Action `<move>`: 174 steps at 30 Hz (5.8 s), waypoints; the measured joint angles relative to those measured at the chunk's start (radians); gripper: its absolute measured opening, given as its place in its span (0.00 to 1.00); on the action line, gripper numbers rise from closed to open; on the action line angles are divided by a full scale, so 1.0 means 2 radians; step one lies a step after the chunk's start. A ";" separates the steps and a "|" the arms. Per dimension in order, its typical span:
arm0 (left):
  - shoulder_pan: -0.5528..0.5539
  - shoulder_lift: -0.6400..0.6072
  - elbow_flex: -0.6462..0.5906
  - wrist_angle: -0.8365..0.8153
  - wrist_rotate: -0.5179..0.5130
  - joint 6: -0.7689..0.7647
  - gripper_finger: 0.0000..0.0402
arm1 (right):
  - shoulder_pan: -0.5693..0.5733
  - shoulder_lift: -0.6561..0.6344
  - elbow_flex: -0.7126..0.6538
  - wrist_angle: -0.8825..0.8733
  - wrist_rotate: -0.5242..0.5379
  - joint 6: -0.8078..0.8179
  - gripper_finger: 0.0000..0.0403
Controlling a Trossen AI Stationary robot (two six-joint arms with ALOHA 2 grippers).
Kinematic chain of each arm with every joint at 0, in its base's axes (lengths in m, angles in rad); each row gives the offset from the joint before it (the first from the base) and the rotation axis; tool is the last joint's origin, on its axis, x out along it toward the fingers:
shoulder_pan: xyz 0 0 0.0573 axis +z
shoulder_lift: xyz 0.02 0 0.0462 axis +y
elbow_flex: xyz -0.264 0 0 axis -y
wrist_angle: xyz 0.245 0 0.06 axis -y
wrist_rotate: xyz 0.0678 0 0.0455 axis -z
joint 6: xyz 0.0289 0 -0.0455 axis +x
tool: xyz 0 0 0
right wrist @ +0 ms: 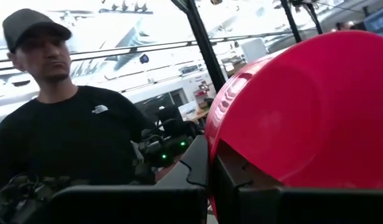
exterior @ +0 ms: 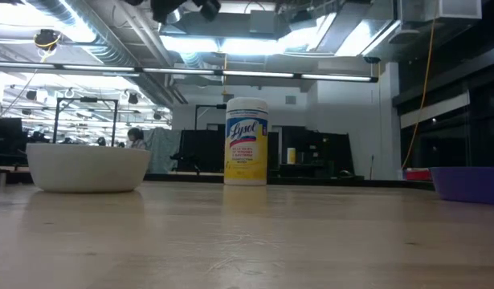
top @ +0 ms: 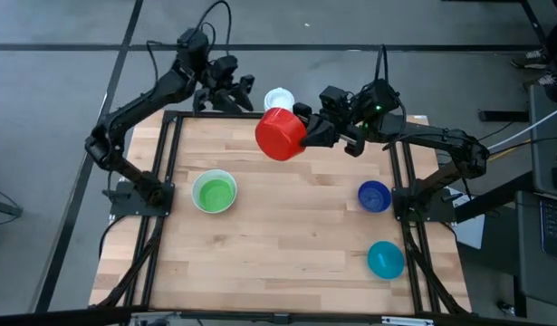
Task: Nest bowls inside each other
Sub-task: Stack the red bowl on top of the green bowl on the table
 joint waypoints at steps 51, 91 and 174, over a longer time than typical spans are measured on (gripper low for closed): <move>-0.106 0.028 0.093 0.187 -0.091 -0.105 0.38 | -0.006 0.037 0.090 0.032 -0.079 0.030 0.01; -0.181 0.027 0.093 0.203 -0.076 -0.070 0.01 | -0.019 0.049 0.099 0.049 -0.051 0.065 0.26; -0.393 -0.115 -0.258 -0.566 -0.756 0.014 0.00 | -0.058 0.046 0.119 -0.716 0.228 -0.320 0.32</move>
